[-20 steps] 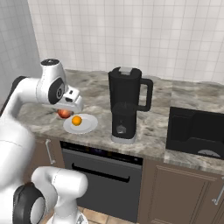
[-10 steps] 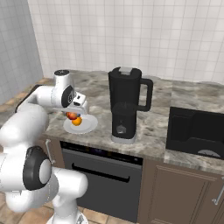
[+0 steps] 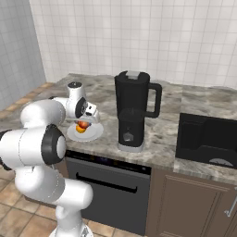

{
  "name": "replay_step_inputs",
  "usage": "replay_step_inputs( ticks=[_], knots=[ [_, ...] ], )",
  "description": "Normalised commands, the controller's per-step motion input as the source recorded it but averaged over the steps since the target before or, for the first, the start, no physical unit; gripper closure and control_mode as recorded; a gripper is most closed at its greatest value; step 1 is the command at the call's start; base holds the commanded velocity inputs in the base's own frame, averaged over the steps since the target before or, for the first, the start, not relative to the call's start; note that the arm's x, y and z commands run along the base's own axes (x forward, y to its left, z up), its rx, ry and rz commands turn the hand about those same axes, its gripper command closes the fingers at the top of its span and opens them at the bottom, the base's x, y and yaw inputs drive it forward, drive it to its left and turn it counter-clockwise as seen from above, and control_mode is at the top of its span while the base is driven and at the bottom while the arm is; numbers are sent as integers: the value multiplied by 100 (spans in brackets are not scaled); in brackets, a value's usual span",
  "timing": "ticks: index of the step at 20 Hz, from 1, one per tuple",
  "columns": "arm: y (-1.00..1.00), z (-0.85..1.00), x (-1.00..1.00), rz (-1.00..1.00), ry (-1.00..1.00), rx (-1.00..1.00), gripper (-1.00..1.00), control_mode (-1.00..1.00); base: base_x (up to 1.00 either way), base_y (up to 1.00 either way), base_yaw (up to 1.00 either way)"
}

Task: Pick the orange and peach from the fridge and place them on the plate next to the blender to make a fruit smoothie.

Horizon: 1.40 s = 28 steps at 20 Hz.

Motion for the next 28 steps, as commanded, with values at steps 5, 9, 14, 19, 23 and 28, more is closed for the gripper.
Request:
replay_step_inputs(
  ticks=[5, 9, 14, 19, 23, 28],
  knots=[
    [0, -31, 25, 0, -1, 0, 100, -100, 0, 0, 0],
    [0, -39, 41, 0, -2, 0, 100, -100, 0, 0, 0],
    [0, -33, 36, 0, -1, 0, 100, -100, 0, 0, 0],
    [0, -21, 40, 0, -1, 0, -100, -100, 0, 0, 0],
    [0, 0, 6, 0, 0, 0, -100, -100, 0, 0, 0],
    [0, 15, 2, 0, 0, 0, -100, -100, 0, 0, 0]
  ],
)
